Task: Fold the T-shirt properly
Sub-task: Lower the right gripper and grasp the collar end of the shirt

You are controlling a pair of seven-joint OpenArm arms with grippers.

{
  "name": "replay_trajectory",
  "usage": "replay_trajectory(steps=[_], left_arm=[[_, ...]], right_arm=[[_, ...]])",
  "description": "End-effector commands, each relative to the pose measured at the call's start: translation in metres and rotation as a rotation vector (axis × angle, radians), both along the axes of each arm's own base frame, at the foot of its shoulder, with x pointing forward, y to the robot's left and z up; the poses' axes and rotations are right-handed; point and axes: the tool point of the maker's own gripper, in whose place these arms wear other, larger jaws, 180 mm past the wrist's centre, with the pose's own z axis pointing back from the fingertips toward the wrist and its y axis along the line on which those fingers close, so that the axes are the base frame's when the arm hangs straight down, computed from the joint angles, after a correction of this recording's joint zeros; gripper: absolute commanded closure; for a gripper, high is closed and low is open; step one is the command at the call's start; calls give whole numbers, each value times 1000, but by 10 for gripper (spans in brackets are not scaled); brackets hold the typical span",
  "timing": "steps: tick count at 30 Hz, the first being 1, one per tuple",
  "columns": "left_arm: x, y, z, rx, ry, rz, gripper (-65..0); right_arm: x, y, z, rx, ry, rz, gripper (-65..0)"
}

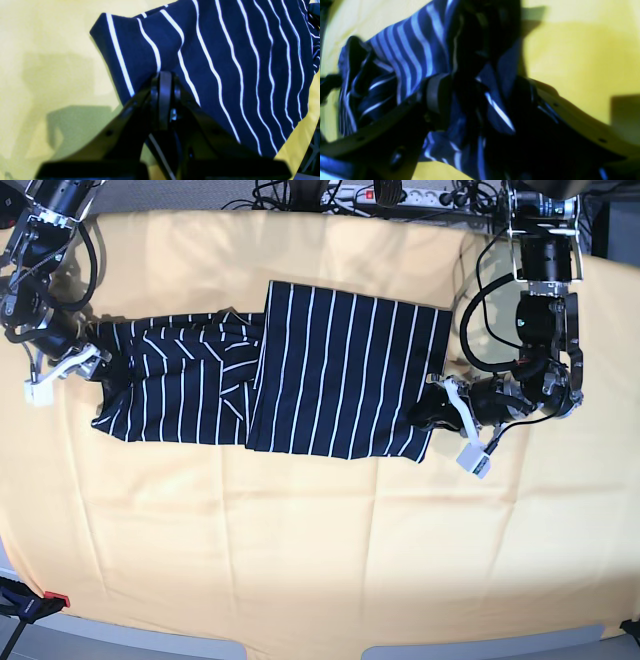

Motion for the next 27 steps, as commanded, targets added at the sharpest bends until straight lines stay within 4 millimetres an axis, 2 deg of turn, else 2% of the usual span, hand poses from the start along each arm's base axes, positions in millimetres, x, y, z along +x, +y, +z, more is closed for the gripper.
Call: replay_trajectory(steps=[1,4,7,14,16,19,20,27], left_arm=[[10,1,16,-18,-49,5,0],[10,1,16,-17,-49,6,0],[10,2,16,-17,-49,5,0],[10,2,16,-17,-49,6,0],[10,1,16,-18,-49,6,0],[10,1,16,-18,-49,5,0],[10,1,16,-18,-50,5,0],[11,1,17,-24,-52,6,0]], right_arm=[[4,8,5,6,-20,34,-394],[3,29,0,13,-6,100,-394],[3,38,1,-1,-35,162,-394],[15,15,-3,-145,-89,106,-376],[17,13,0,-144,-104,99,-288],[20,15,4,-152,-126,125,-26],[21,15,6,-155,-133,129,0],[33,-1,28,-220,-185,137,0]])
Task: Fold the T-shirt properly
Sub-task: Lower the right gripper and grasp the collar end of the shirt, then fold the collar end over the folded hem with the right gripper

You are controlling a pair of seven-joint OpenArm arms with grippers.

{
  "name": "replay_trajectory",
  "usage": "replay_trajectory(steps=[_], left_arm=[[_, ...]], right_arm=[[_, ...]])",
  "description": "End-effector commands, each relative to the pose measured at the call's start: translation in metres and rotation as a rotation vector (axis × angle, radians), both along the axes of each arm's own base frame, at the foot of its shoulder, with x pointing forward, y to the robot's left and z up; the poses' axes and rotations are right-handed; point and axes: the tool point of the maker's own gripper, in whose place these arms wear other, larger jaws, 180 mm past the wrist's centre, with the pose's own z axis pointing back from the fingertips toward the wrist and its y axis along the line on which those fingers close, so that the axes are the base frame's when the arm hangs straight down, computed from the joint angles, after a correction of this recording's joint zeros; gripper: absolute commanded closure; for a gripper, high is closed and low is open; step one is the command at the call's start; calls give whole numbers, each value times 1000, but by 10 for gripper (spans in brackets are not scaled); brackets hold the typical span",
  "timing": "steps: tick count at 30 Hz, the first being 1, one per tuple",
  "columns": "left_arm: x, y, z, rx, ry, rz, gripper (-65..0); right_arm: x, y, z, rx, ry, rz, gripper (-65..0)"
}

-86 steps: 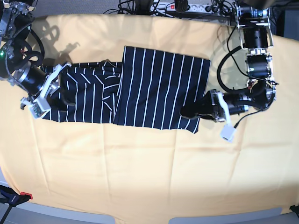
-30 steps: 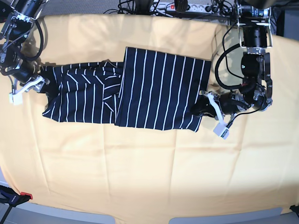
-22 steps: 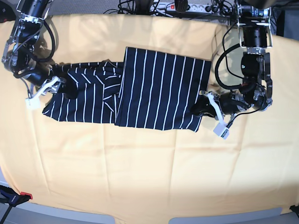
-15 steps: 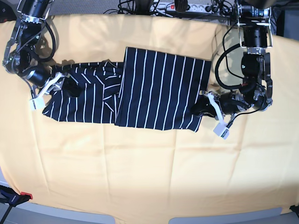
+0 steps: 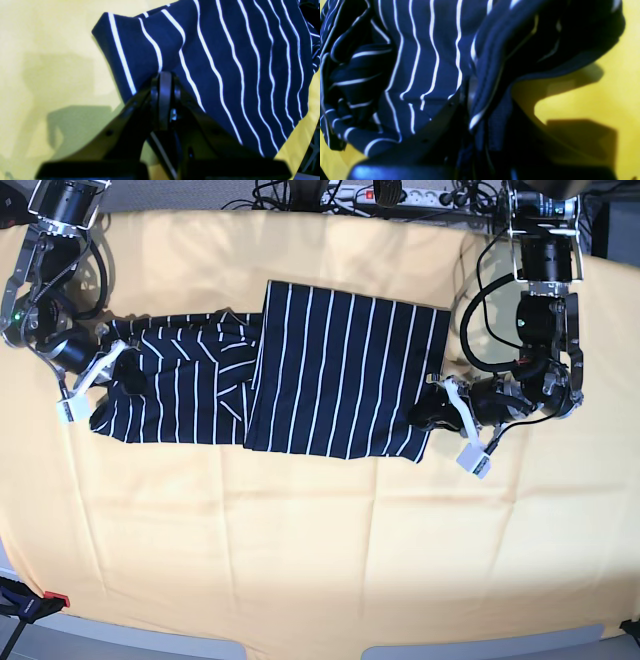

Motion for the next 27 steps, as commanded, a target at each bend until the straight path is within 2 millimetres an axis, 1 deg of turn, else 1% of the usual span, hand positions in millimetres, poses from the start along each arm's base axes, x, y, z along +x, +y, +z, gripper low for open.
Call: replay_trajectory(steps=[1,4,8,10,12,13,14,15,16,18,22,24,27], left_arm=[[11,1,20,-33,-55,5,0],[12,3,30,-80,-66,5,0],[15,16,45,-110,-85,9,0],[15,24,52,-124,-93,18,0],[17,31,56,-125,-102,32,0],[17,35,57,-123,-104,40,0],[18,38,58,-122,-108,48,0],[18,41,58,-120,-109,58,0],[17,43,57,-120,-108,67,0],[13,46,53,-123,-97,79,0],[2,46,41,-123,-61,81,0],[-1,46,37,-120,-54,77,0],[-7,45,33,-117,-46,67,0]], right_arm=[[12,-15,25,-31,-80,-16,0],[14,-38,43,-73,-126,-62,0],[10,-86,55,-204,-122,-149,0],[9,-105,65,-236,-123,-187,0],[11,-114,78,-259,-142,-193,0],[12,-115,86,-266,-157,-187,0],[12,-110,93,-262,-166,-170,0],[13,-101,102,-237,-181,-143,0],[12,-87,111,-191,-203,-102,0],[7,-50,128,-74,-246,11,0],[-14,14,153,101,-321,221,0],[-19,28,153,94,-324,246,0],[-23,49,167,95,-392,273,0]])
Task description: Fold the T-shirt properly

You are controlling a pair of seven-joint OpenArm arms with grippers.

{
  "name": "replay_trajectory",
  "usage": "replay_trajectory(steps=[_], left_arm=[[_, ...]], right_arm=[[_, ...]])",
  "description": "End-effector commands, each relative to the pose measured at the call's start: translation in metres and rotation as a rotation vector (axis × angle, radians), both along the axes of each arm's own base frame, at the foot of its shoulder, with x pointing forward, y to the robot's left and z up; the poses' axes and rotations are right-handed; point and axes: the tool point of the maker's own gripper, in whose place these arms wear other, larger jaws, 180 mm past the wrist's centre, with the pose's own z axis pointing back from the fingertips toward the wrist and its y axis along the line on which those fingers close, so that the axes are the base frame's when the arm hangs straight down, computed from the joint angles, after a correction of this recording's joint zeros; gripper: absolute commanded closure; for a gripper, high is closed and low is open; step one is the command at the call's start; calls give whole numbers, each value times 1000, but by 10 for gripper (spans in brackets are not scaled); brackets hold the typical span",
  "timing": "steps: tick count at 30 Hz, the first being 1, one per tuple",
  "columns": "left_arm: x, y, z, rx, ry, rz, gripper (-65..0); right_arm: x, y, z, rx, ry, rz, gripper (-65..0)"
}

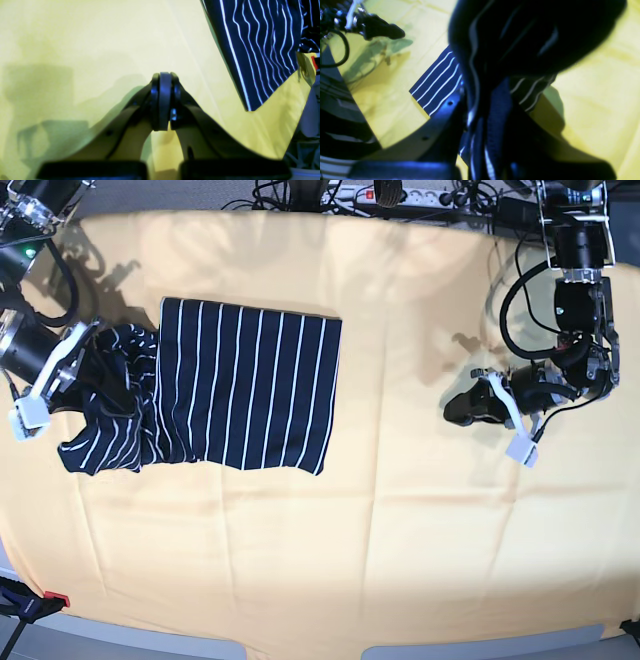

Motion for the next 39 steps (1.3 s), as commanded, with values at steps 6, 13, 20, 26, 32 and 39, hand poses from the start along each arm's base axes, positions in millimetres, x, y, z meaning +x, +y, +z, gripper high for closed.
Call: replay_trajectory(steps=[6,13,20,26,32,39], left_arm=[[1,2,9,-13,-29,-1,0],[0,2,9,-14,-28,-2,0],[1,2,9,-19,-29,-2,0],[1,1,10,-26,-30,-2,0],[1,1,10,-26,-30,-2,0],[0,-12,30,-140,-77,-36,0]], right_arm=[[-1,68,31,109,-123,187,0],[18,137,19,78,-145,290,0],[21,186,-4,8,-132,342,0],[44,203,-26,43,-118,318,-63],[52,227,-20,11,-90,448,-441],[45,227,17,-46,-115,593,-416]])
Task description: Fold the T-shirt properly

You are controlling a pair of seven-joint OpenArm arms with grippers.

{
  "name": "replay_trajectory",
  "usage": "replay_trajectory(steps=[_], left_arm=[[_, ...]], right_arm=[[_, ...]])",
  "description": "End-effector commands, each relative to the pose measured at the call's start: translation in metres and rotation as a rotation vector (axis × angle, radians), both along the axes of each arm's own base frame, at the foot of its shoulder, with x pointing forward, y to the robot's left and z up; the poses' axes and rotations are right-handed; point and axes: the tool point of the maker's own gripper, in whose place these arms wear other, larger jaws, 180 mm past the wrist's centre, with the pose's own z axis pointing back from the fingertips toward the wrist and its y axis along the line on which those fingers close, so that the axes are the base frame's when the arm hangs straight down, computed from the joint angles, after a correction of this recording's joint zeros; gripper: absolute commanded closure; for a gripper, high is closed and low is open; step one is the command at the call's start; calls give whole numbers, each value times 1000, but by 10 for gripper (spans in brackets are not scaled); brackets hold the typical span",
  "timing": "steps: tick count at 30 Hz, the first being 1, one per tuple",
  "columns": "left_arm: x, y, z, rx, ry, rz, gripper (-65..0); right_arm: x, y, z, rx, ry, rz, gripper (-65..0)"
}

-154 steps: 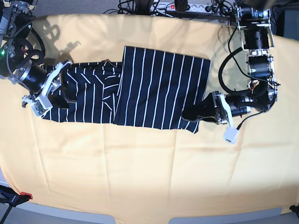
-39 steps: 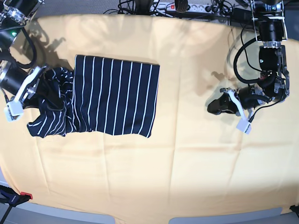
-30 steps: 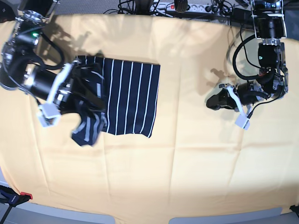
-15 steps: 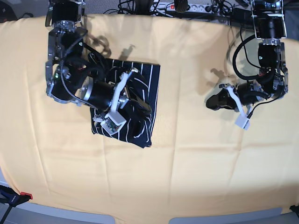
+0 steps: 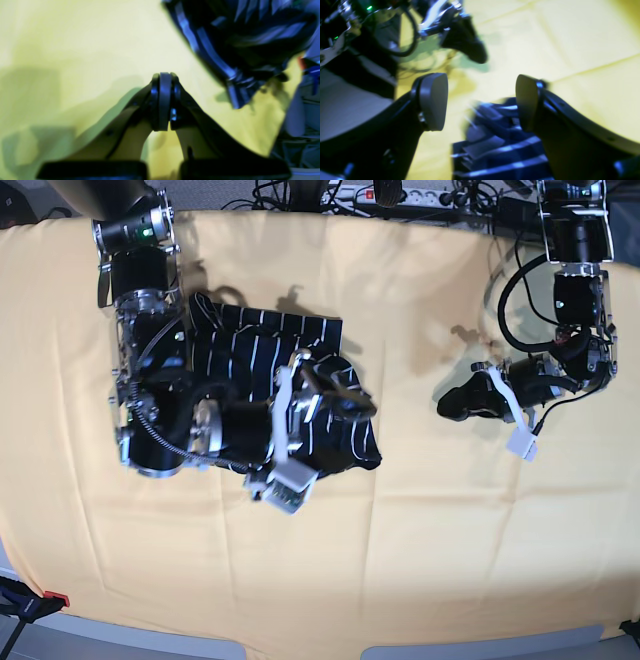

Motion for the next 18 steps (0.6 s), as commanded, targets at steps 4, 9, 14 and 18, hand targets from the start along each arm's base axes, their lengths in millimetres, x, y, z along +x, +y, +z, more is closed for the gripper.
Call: replay_trajectory(steps=[4,9,14,18], left_arm=[[-3,-16,47,-214,-58,-77,0],[-7,-42,56,-199,-71,-184,0],[-32,-95,72,-179,-140,-365,0],[-58,-134,51,-10,-157,-521,0]], right_arm=[[29,-31,11,-21,-87,-137,-213],[59,-72,12,-83,-185,-292,0],[85,-98,-6,-151,-189,-368,0],[106,-105,-35,-209,-89,-367,0]])
